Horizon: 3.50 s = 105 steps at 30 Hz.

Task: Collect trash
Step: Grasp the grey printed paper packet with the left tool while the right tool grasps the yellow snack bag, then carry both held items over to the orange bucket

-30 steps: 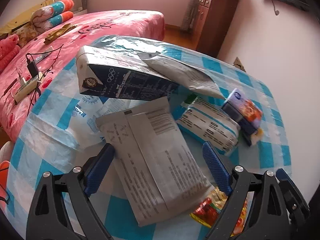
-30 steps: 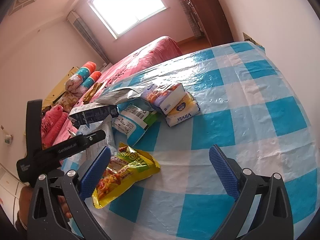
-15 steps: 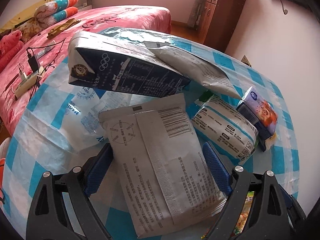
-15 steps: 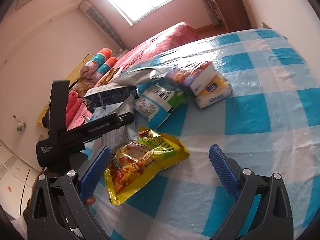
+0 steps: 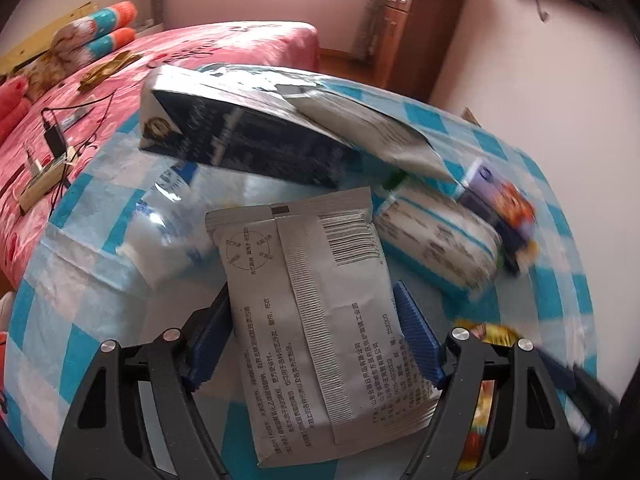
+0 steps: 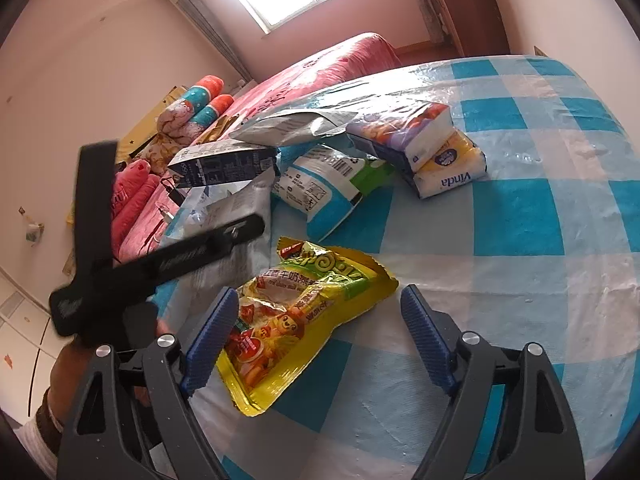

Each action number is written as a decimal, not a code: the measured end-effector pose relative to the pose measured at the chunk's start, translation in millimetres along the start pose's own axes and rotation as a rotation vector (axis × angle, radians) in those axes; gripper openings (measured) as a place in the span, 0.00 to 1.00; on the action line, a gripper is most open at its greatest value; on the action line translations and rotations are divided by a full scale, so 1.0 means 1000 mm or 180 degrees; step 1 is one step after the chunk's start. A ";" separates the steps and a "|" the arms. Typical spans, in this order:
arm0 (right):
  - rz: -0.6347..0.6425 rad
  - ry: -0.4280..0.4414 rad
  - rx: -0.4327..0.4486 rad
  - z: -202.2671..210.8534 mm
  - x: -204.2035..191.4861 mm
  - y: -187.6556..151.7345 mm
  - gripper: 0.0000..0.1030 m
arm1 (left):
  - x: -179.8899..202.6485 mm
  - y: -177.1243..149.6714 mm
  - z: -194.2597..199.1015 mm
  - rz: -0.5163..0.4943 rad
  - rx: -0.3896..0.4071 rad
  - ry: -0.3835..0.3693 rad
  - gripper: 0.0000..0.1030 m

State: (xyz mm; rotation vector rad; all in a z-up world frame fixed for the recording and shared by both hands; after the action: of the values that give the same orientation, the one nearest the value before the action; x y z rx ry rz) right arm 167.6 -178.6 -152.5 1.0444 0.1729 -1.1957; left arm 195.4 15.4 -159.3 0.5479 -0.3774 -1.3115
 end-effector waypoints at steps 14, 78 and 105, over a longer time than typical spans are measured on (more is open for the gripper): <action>0.0032 -0.0279 0.0112 0.015 0.018 0.005 0.79 | 0.035 -0.058 0.043 -0.0533 -0.0110 -0.0500 0.75; 0.0879 -0.1399 -0.0119 -0.015 -0.019 -0.018 0.44 | -0.049 -0.066 0.047 -0.0727 0.0214 -0.0274 0.74; 0.1229 -0.0488 -0.0502 -0.089 -0.174 -0.022 0.44 | -0.249 -0.017 0.121 -0.0055 0.0864 0.0671 0.74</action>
State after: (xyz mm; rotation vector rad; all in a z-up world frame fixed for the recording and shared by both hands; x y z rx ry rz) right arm 112.6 4.8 -107.6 0.7998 -0.0533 -0.8905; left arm 59.2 235.7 -59.6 0.9111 -0.3781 -1.2124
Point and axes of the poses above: each gripper's, at about its wrist camera, not at the fingertips, and z roughly against the way its jaws point, x to its right, y to its top, the point moved 7 cm from there along -z, roughly the way its jaws point, and after that the axes turned 11 degrees about y, right-handed, at the moved point
